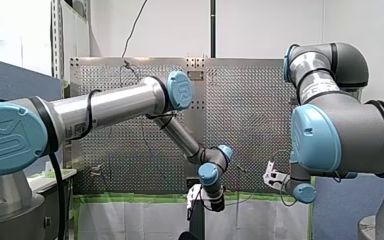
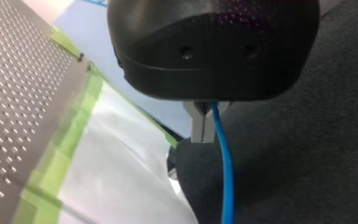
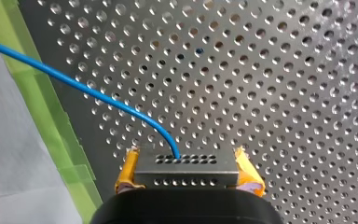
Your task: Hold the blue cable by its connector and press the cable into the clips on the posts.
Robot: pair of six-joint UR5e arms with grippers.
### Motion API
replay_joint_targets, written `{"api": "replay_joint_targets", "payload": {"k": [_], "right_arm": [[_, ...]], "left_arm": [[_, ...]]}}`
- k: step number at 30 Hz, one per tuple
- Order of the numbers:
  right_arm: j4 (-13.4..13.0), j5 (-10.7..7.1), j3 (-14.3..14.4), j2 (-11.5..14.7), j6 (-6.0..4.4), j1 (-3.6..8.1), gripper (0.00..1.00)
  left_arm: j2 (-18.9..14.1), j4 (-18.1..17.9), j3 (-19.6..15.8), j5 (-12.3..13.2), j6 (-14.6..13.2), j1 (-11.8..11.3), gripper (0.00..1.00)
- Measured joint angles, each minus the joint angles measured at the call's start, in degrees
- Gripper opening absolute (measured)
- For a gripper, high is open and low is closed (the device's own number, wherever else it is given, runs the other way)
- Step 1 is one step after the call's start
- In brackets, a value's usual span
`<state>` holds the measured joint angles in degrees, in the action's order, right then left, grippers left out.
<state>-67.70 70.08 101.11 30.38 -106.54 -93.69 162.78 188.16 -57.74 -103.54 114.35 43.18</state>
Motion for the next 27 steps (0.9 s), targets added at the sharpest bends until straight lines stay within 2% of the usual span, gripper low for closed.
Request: {"api": "replay_joint_targets", "payload": {"k": [6, 18, 27], "right_arm": [[-0.05, -0.17, -0.20, 0.00, -0.16, 0.87, 0.00], [0.21, -0.26, -1.14, -0.01, -0.18, 2.08, 0.00], [0.92, -0.09, -2.00, -0.01, -0.30, 2.89, 0.00]], "left_arm": [[-2.74, -2.74, -2.19, -2.17, -0.02, 0.86, 0.00], [-8.49, -8.55, -2.64, -5.23, -2.08, 2.61, 0.00], [-9.62, -12.99, -2.66, -6.46, -2.68, 3.33, 0.00]]}}
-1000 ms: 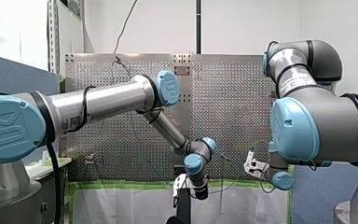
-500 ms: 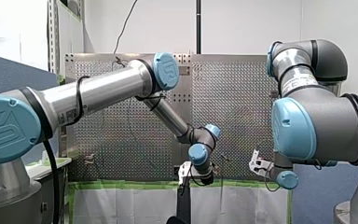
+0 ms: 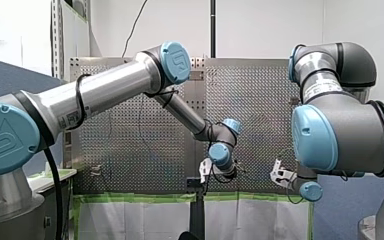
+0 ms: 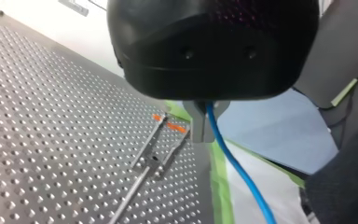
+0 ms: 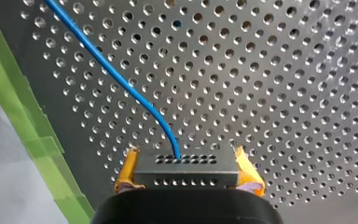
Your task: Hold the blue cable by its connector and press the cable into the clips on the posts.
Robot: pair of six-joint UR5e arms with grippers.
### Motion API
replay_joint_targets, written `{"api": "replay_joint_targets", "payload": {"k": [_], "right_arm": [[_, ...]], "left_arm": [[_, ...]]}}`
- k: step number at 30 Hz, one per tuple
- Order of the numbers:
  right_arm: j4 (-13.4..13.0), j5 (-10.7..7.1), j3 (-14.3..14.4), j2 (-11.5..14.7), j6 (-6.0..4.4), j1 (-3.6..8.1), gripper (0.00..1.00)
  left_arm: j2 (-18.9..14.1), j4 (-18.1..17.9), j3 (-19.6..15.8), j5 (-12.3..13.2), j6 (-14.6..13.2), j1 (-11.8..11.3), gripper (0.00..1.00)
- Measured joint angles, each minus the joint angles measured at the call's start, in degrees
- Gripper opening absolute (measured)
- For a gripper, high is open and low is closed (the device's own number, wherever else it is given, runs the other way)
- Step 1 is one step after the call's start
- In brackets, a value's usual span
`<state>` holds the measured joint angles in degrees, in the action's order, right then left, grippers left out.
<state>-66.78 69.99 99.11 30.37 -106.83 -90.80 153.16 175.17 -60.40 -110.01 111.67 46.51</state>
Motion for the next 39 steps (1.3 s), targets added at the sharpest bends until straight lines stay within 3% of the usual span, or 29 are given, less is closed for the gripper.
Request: {"api": "replay_joint_targets", "payload": {"k": [9, 15, 25, 33, 39], "right_arm": [[-0.07, 0.11, -0.17, 0.00, -0.44, 0.82, 0.00], [-1.71, -0.22, -0.15, -0.05, -0.84, 0.97, 0.00], [-6.26, -3.50, -0.10, -1.80, -0.36, 0.89, 0.00], [-9.84, -4.23, -0.10, -2.00, -0.36, 1.28, 0.00], [-12.46, -4.45, -0.20, -2.01, -0.99, 2.10, 0.00]], "left_arm": [[0.01, -4.68, -1.58, 0.19, 0.14, 0.06, 0.00], [0.05, -7.69, -4.06, 0.41, 0.90, -0.29, 0.00], [0.87, -12.49, -6.28, 0.09, 1.07, -0.46, 0.00], [1.03, -16.41, -6.34, -0.62, 1.16, -1.00, 0.00], [2.73, -19.49, -4.87, -0.87, 1.38, -1.40, 0.00]]}}
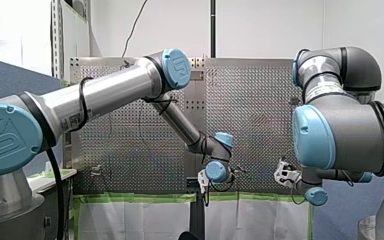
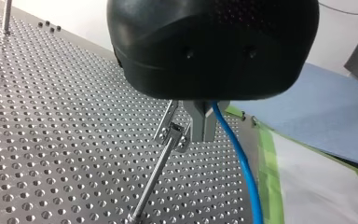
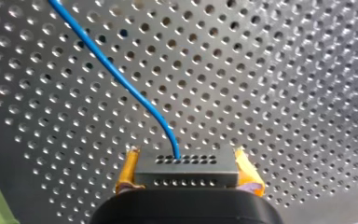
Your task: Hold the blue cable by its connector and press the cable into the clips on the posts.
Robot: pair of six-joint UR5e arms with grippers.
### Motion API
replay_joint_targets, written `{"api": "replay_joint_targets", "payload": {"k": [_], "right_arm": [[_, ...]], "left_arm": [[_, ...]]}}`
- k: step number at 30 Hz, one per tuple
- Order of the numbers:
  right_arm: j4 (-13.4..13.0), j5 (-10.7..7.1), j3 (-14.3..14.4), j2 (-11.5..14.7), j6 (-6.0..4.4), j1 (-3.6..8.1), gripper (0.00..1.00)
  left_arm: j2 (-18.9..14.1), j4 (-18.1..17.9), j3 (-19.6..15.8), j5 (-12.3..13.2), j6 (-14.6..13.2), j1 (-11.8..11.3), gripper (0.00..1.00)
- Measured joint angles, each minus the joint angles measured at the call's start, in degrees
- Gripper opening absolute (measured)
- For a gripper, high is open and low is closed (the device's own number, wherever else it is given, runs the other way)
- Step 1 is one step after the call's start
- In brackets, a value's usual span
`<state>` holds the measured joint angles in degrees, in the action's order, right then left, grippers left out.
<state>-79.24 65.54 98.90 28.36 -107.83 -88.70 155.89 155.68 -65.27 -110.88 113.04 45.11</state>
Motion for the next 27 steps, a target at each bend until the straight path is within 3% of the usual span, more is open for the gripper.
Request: {"api": "replay_joint_targets", "payload": {"k": [11, 27], "right_arm": [[-0.12, -0.14, -0.83, -0.08, -0.27, 0.34, 0.00], [1.43, -0.15, -1.73, -0.32, -0.61, -0.12, 0.00]], "left_arm": [[1.62, -5.25, 3.64, -0.06, 0.72, -0.19, 0.00], [1.98, -13.26, 3.56, 0.24, 0.81, -0.72, 0.00]]}}
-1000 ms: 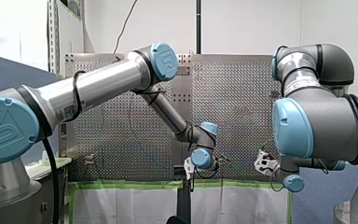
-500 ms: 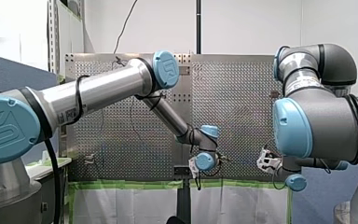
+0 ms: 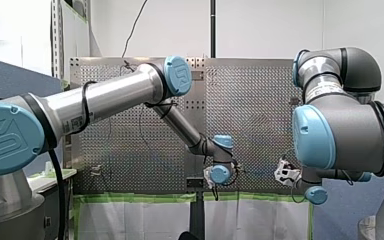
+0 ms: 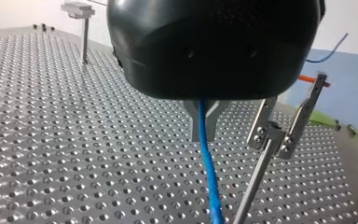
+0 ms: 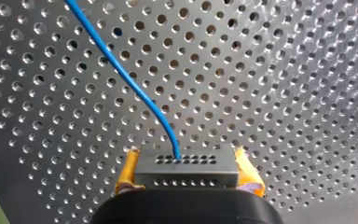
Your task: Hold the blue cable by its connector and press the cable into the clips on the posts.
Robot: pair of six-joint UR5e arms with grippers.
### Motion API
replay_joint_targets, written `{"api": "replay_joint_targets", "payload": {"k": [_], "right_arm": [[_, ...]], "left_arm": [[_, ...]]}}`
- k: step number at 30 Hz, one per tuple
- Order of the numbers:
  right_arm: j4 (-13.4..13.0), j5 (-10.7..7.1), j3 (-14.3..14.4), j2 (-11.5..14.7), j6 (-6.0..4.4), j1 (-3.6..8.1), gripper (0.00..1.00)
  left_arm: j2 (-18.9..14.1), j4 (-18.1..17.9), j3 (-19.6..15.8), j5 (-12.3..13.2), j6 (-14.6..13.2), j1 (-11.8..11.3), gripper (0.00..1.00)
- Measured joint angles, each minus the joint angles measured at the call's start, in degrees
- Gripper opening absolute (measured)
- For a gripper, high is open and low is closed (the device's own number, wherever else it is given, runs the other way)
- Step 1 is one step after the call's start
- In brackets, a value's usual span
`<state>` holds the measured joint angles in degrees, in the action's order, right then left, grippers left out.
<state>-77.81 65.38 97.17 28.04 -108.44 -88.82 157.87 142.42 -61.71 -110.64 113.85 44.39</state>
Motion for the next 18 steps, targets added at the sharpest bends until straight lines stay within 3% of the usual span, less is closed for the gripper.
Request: {"api": "replay_joint_targets", "payload": {"k": [8, 18], "right_arm": [[0.34, 0.01, -0.32, -0.11, 0.05, -0.18, 0.00], [0.37, -0.02, -0.37, -0.28, 0.02, -0.25, 0.00]], "left_arm": [[0.48, -3.26, -2.39, 0.13, 1.07, -0.37, 0.00], [4.13, -1.86, 1.63, 1.55, 3.04, -0.16, 0.00]]}}
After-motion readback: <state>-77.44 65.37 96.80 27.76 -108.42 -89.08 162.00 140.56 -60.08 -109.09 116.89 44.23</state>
